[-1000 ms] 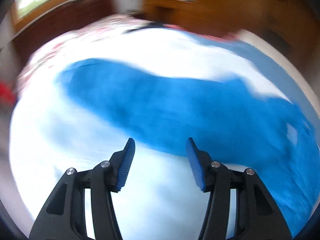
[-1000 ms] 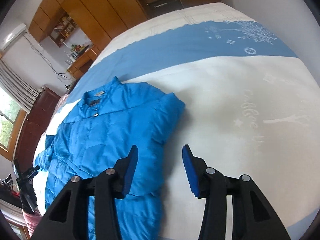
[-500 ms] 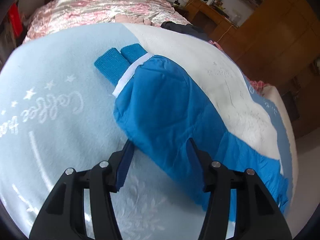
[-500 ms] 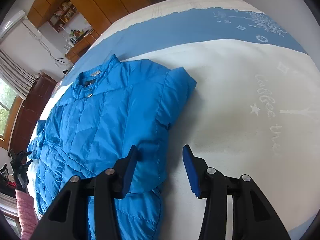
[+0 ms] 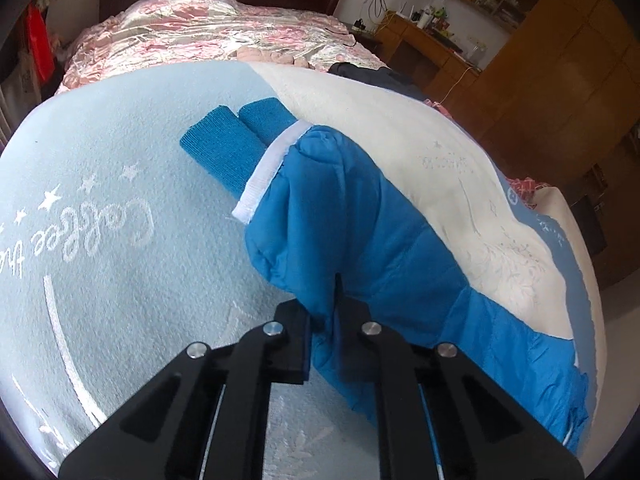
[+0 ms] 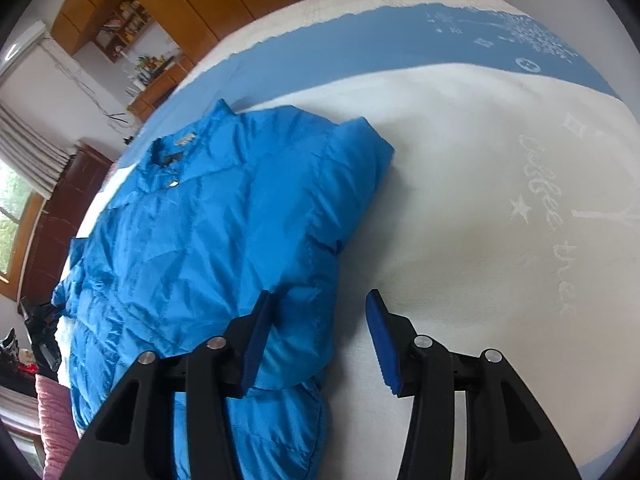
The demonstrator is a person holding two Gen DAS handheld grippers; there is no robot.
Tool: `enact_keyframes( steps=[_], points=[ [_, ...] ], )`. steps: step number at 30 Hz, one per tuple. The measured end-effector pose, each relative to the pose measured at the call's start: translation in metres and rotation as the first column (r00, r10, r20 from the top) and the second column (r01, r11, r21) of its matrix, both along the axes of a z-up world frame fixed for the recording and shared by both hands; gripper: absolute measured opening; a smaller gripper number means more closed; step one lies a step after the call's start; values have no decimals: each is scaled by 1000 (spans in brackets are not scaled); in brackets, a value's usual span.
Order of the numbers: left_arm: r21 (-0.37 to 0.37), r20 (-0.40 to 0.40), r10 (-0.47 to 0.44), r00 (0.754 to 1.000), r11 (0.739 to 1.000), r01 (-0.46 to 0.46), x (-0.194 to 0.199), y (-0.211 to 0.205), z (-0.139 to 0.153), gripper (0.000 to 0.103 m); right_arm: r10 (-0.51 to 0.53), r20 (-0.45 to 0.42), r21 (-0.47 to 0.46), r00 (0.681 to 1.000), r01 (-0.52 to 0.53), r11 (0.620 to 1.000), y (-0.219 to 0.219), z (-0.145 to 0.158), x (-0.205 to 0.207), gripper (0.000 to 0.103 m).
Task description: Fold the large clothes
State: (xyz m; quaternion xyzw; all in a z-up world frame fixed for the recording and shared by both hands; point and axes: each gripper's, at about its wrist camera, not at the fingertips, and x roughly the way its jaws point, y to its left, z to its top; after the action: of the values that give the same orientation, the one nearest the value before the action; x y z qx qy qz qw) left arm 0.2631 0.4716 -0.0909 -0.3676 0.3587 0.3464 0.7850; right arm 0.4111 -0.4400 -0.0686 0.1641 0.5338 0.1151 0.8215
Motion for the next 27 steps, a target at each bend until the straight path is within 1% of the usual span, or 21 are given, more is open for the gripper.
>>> enact_keyframes(
  steps=[3, 5, 7, 9, 12, 14, 15, 17, 18, 19, 21, 22, 23, 25, 26, 27],
  points=[
    [12, -29, -2, 1000, 1000, 3, 3, 1, -9, 6, 3, -3, -14, 1000, -3, 1000, 3, -5, 2, 49],
    [2, -15, 7, 1000, 1000, -7, 3, 3, -8, 6, 3, -3, -19, 1000, -3, 1000, 3, -5, 2, 49],
    [10, -4, 6, 1000, 1000, -6, 2, -1, -3, 5, 5, 2, -25, 1000, -5, 1000, 4, -5, 2, 49],
    [28, 20, -10, 1000, 1000, 10, -2, -8, 8, 3, 4, 5, -12, 1000, -4, 1000, 2, -4, 2, 49],
    [69, 98, -56, 994, 996, 49, -7, -27, 34, 3, -5, 6, 42, 1000, 5, 999, -6, 6, -2, 49],
    [122, 140, -126, 982, 986, 109, -3, -53, 61, 2, -18, 48, 14, 999, 17, 1000, -7, 22, -8, 49],
    [143, 150, -156, 976, 981, 135, 2, -64, 69, 2, -18, 72, -9, 997, 18, 1000, -5, 30, -13, 49],
    [190, 183, -253, 950, 957, 219, 13, -101, 93, 2, -1, 86, -33, 996, 4, 999, 2, 41, -18, 49],
    [202, 187, -282, 941, 948, 244, 19, -113, 99, 2, 10, 86, -36, 996, -7, 999, 6, 43, -19, 49],
    [228, 185, -335, 924, 929, 291, 27, -138, 109, 2, 23, 86, -38, 996, -20, 999, 11, 45, -20, 49],
    [266, 177, -409, 895, 896, 356, 42, -176, 119, 2, 53, 78, -39, 996, -50, 998, 20, 44, -20, 49],
    [273, 182, -444, 878, 880, 388, 47, -194, 122, 2, 65, 74, -35, 995, -62, 997, 23, 43, -21, 49],
    [278, 192, -486, 853, 860, 428, 53, -214, 126, 2, 76, 69, -29, 995, -75, 997, 26, 42, -20, 49],
    [295, 199, -545, 814, 826, 481, 61, -247, 129, 2, 83, 63, -25, 995, -82, 996, 28, 40, -20, 49],
    [305, 202, -579, 790, 804, 511, 65, -266, 131, 2, 85, 62, -25, 994, -83, 996, 29, 39, -20, 49],
    [316, 205, -624, 754, 772, 552, 71, -289, 132, 2, 88, 64, -23, 994, -87, 996, 30, 38, -19, 49]
  ],
)
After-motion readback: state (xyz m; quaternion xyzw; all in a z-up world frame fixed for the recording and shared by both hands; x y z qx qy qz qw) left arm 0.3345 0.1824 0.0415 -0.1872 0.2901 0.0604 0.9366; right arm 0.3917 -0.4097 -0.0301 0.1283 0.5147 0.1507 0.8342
